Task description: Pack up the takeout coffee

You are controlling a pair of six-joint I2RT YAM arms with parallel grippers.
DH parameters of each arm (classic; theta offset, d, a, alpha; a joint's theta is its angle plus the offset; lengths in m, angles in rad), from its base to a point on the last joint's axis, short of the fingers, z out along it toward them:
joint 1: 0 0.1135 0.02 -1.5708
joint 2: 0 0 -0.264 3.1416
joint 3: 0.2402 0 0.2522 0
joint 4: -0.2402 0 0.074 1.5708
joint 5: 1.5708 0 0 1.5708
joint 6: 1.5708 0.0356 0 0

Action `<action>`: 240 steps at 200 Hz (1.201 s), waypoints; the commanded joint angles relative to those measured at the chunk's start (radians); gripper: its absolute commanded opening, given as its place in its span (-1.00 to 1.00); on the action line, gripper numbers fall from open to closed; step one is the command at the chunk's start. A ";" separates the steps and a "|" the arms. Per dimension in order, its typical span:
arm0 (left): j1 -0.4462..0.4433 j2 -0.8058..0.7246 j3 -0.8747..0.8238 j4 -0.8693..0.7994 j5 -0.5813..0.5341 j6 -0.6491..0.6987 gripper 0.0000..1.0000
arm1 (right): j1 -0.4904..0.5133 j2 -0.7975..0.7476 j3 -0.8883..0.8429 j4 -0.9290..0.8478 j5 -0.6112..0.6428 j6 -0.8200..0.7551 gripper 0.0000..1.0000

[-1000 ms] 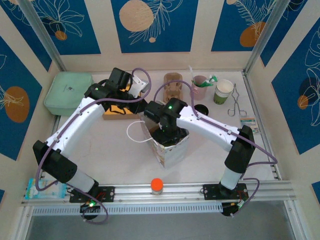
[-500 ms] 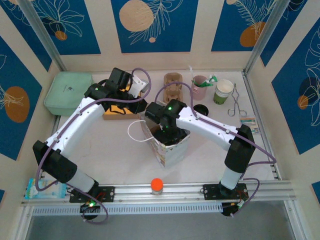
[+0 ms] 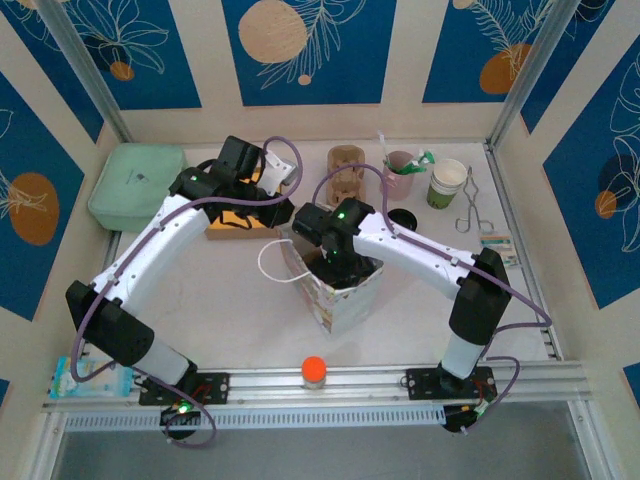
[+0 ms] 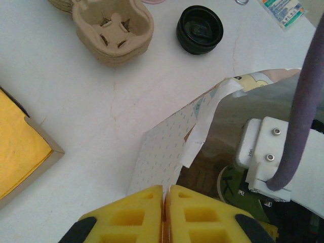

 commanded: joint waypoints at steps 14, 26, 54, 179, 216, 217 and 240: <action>-0.005 -0.025 -0.009 0.009 -0.007 -0.006 -0.77 | -0.005 -0.003 -0.002 -0.009 0.009 -0.001 -0.18; -0.005 -0.026 -0.009 0.008 -0.008 -0.006 -0.77 | -0.004 -0.005 -0.001 -0.006 0.010 0.000 -0.18; -0.005 -0.029 -0.013 0.009 -0.008 -0.006 -0.77 | -0.005 -0.011 -0.002 -0.004 0.013 -0.001 -0.18; -0.010 -0.030 -0.009 0.007 -0.012 -0.002 -0.77 | -0.003 0.010 0.024 -0.012 0.018 -0.011 -0.18; -0.010 -0.027 -0.007 0.007 -0.012 -0.004 -0.77 | -0.004 0.006 0.025 -0.009 0.018 -0.013 -0.19; -0.010 -0.027 -0.007 0.007 -0.012 -0.004 -0.77 | -0.004 0.006 0.025 -0.009 0.019 -0.014 -0.19; -0.011 -0.025 -0.006 0.009 -0.010 -0.006 -0.76 | -0.003 0.004 0.020 -0.006 0.017 -0.014 -0.19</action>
